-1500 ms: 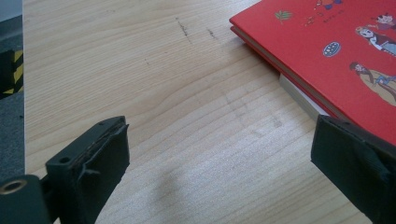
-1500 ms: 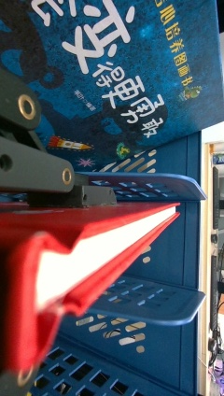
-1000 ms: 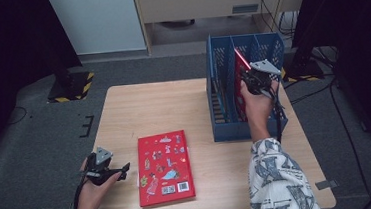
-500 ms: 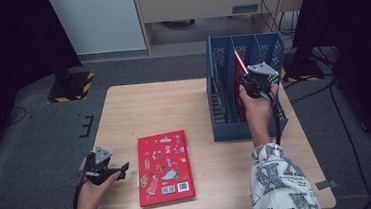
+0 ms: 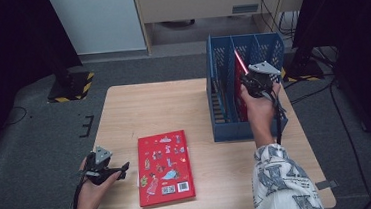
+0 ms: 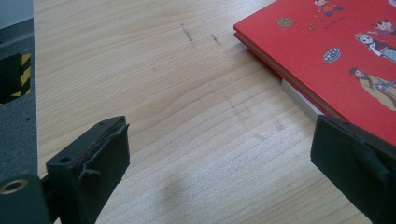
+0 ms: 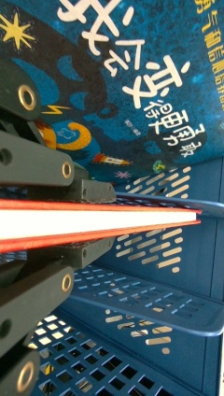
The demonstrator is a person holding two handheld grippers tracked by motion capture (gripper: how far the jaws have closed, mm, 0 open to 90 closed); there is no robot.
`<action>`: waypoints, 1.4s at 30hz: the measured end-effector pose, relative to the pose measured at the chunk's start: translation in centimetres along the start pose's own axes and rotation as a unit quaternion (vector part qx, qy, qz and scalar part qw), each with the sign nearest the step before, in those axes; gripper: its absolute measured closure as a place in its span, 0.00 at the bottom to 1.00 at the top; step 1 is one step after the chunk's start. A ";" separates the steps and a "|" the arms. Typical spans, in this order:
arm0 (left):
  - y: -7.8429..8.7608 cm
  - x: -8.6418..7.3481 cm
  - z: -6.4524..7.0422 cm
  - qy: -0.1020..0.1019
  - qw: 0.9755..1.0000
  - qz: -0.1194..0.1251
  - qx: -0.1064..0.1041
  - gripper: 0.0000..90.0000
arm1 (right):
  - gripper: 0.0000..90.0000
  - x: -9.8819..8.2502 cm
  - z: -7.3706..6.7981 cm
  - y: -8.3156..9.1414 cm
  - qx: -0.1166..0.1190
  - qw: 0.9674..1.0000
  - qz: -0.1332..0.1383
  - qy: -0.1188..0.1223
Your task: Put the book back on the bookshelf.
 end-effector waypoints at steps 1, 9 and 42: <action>0.0 0.0 0.0 0.000 1.000 0.000 0.000 0.04 | 0.86 0.0 0.1 0.0 -0.002 1.000 -0.001 0.000; 0.0 0.0 0.1 -0.003 1.000 0.000 -0.001 0.04 | 0.88 0.1 0.3 0.0 -0.011 1.000 0.000 0.009; 0.0 0.1 0.4 0.002 1.000 0.002 -0.004 0.05 | 0.87 0.1 0.0 -3.4 -0.047 0.998 0.012 0.051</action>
Point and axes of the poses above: each handheld gripper's, and its own axes: y roughly backward along the jaws, x roughly out of its top, z roughly to its right, the point moved 9 cm from there along -y, roughly forward along the jaws, and after that the axes turned 14 degrees about z, right-handed, at the moved point
